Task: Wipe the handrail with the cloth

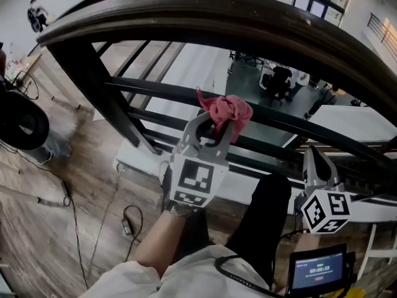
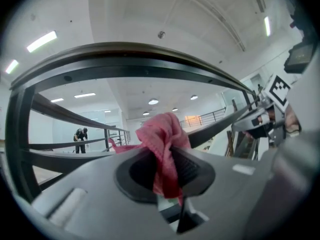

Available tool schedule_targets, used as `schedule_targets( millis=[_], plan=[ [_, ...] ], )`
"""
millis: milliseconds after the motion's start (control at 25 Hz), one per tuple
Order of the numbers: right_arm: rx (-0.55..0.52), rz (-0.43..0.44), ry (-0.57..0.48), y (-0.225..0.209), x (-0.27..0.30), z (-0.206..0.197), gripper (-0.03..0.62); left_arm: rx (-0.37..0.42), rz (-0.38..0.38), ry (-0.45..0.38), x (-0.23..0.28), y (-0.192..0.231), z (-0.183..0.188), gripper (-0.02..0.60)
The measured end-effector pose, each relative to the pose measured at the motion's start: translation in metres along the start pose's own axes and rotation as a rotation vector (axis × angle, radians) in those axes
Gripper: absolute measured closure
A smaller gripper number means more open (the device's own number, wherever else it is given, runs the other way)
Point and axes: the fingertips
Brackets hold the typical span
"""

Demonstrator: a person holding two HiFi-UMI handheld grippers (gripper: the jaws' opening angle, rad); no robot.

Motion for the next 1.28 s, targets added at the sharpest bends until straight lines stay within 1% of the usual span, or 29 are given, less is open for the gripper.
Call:
schedule_targets(
  millis=[320, 640, 880, 1160, 1280],
  plan=[
    [0.001, 0.005, -0.011, 0.022, 0.020, 0.005, 0.591, -0.014, 0.070, 0.023, -0.012, 0.059, -0.020, 0.506],
    [-0.003, -0.017, 0.000, 0.028, 0.023, 0.011, 0.591, -0.053, 0.179, 0.052, -0.028, 0.126, -0.031, 0.506],
    [0.004, -0.022, 0.018, 0.049, 0.035, 0.009, 0.591, -0.037, 0.228, 0.074, -0.041, 0.181, -0.043, 0.505],
    [-0.001, -0.029, 0.015, 0.043, 0.030, 0.005, 0.591, -0.037, 0.275, 0.086, -0.044, 0.205, -0.054, 0.505],
    [-0.010, -0.030, 0.009, 0.047, 0.033, 0.009, 0.591, -0.035, 0.301, 0.092, -0.049, 0.226, -0.060, 0.505]
  ],
)
Point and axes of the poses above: the fingertips, and each gripper's own axes: x forward along the fingers, y to its left, z out of its top, and after that the axes turned 8 degrees about z, right-handed
